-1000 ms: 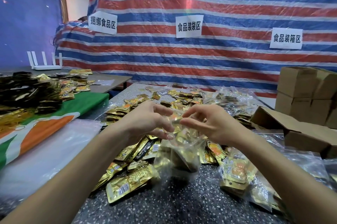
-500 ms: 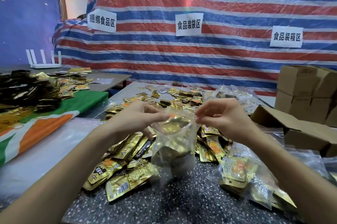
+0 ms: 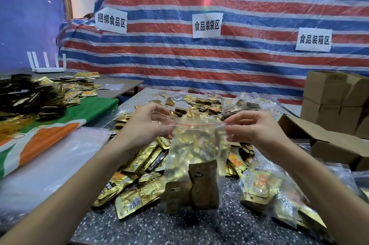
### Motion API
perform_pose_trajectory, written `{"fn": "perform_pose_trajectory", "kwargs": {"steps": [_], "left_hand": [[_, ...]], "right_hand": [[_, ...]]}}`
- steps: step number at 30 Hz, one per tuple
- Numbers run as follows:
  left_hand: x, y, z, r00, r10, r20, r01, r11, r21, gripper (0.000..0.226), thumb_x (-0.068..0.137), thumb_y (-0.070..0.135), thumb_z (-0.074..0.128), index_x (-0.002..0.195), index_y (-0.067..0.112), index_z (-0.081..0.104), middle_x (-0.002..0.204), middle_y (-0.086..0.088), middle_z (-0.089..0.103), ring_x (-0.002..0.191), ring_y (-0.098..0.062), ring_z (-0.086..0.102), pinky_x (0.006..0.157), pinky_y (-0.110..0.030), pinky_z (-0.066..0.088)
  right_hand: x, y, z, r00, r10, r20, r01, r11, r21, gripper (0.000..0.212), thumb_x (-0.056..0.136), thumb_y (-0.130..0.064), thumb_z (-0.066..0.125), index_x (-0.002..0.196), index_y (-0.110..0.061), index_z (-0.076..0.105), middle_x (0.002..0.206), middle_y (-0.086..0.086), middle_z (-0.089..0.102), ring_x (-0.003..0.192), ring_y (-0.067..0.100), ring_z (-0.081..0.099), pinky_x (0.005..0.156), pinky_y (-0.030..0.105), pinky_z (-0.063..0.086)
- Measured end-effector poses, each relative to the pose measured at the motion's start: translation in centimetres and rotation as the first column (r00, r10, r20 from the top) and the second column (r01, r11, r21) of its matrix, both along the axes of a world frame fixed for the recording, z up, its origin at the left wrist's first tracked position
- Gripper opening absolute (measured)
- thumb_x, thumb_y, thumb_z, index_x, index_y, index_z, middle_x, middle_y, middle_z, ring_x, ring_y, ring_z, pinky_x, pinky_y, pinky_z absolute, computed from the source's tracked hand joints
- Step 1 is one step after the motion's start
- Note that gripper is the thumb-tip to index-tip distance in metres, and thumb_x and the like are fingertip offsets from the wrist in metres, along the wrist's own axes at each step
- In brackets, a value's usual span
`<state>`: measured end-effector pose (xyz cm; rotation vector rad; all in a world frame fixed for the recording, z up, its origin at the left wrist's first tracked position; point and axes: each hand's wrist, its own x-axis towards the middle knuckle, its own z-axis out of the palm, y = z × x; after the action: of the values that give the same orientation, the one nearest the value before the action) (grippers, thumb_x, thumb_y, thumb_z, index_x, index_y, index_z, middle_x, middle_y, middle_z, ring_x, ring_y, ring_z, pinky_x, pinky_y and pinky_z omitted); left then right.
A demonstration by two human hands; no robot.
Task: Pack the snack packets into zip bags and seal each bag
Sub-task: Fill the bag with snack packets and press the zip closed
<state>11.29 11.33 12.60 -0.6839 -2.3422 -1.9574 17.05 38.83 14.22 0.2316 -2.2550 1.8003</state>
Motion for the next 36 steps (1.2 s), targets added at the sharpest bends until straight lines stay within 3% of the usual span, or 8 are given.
{"fn": "perform_pose_trajectory", "kwargs": {"steps": [4, 11, 15, 17, 19, 23, 31, 36], "left_hand": [[-0.8, -0.6, -0.5, 0.997, -0.014, 0.080, 0.015, 1.000, -0.009, 0.026, 0.063, 0.016, 0.084, 0.084, 0.002, 0.077, 0.082, -0.015, 0.076, 0.073, -0.022, 0.074, 0.065, -0.020, 0.057], [-1.0, -0.8, -0.9, 0.993, -0.059, 0.100, 0.067, 0.994, -0.081, 0.033, 0.057, 0.035, 0.085, 0.081, 0.013, 0.081, 0.083, -0.012, 0.077, 0.075, -0.019, 0.072, 0.066, -0.023, 0.056], [-0.7, -0.6, -0.8, 0.991, -0.093, 0.096, 0.100, 0.993, -0.067, 0.036, 0.056, 0.038, 0.086, 0.082, 0.014, 0.081, 0.085, -0.012, 0.077, 0.077, -0.021, 0.072, 0.073, -0.029, 0.058], [-0.5, -0.4, -0.8, 0.993, -0.096, 0.069, 0.100, 0.993, -0.064, 0.037, 0.054, 0.040, 0.087, 0.081, 0.015, 0.082, 0.082, -0.012, 0.077, 0.073, -0.019, 0.071, 0.068, -0.025, 0.057], [-0.3, -0.1, -0.7, 0.994, -0.101, 0.046, 0.104, 0.992, -0.067, 0.030, 0.059, 0.035, 0.086, 0.081, 0.014, 0.082, 0.079, -0.011, 0.077, 0.071, -0.017, 0.069, 0.065, -0.024, 0.056], [0.0, 0.3, -0.6, 0.994, -0.105, -0.022, 0.102, 0.989, -0.110, 0.017, 0.067, 0.028, 0.085, 0.079, 0.016, 0.081, 0.076, -0.008, 0.075, 0.068, -0.015, 0.065, 0.065, -0.025, 0.053], [0.8, 0.2, -0.2, 0.984, -0.097, -0.152, 0.074, 0.986, -0.152, 0.008, 0.076, 0.007, 0.083, 0.074, 0.014, 0.079, 0.069, -0.003, 0.073, 0.063, -0.004, 0.064, 0.059, -0.014, 0.047], [1.0, 0.2, -0.4, 0.978, -0.111, -0.174, 0.087, 0.986, -0.141, 0.005, 0.075, 0.016, 0.085, 0.077, 0.014, 0.080, 0.074, -0.004, 0.075, 0.067, -0.009, 0.067, 0.062, -0.016, 0.051]], "right_hand": [[-0.2, 0.7, -0.1, 0.997, -0.017, 0.072, 0.024, 0.995, -0.093, 0.022, 0.061, -0.003, 0.079, 0.083, 0.000, 0.076, 0.086, 0.019, 0.076, 0.071, 0.024, 0.074, 0.061, 0.025, 0.059], [0.0, 1.2, 0.1, 0.983, -0.063, 0.172, 0.067, 0.998, -0.017, 0.018, 0.074, 0.012, 0.074, 0.083, -0.003, 0.075, 0.089, 0.017, 0.074, 0.074, 0.021, 0.072, 0.065, 0.027, 0.060], [0.5, 0.3, 0.7, 0.983, -0.103, 0.152, 0.060, 0.962, 0.267, 0.033, 0.073, 0.002, 0.083, 0.101, -0.013, 0.074, 0.101, 0.008, 0.076, 0.085, 0.013, 0.073, 0.065, 0.017, 0.054], [0.5, -1.0, 0.9, 0.993, -0.114, 0.027, 0.083, 0.848, 0.524, 0.043, 0.073, -0.020, 0.087, 0.112, -0.025, 0.070, 0.112, -0.010, 0.068, 0.097, 0.003, 0.065, 0.077, 0.016, 0.048], [0.4, -2.9, 0.8, 0.992, -0.043, -0.118, 0.113, 0.708, 0.697, 0.050, 0.075, -0.038, 0.085, 0.121, -0.031, 0.066, 0.123, -0.017, 0.057, 0.114, 0.002, 0.053, 0.094, 0.023, 0.040], [-0.3, -6.4, 0.8, 0.969, 0.116, -0.218, 0.112, 0.578, 0.808, 0.044, 0.084, -0.049, 0.074, 0.125, -0.034, 0.064, 0.135, -0.018, 0.054, 0.131, 0.005, 0.040, 0.115, 0.039, 0.030], [-1.2, -7.6, 1.7, 0.979, 0.168, -0.115, -0.018, 0.632, 0.775, 0.012, 0.085, -0.037, 0.079, 0.088, -0.026, 0.078, 0.086, -0.013, 0.073, 0.083, 0.000, 0.066, 0.084, 0.035, 0.056], [-1.0, -7.4, 2.0, 0.985, 0.143, -0.100, -0.022, 0.671, 0.741, 0.010, 0.082, -0.034, 0.082, 0.079, -0.026, 0.077, 0.083, -0.010, 0.072, 0.085, 0.007, 0.066, 0.088, 0.046, 0.055]]}}
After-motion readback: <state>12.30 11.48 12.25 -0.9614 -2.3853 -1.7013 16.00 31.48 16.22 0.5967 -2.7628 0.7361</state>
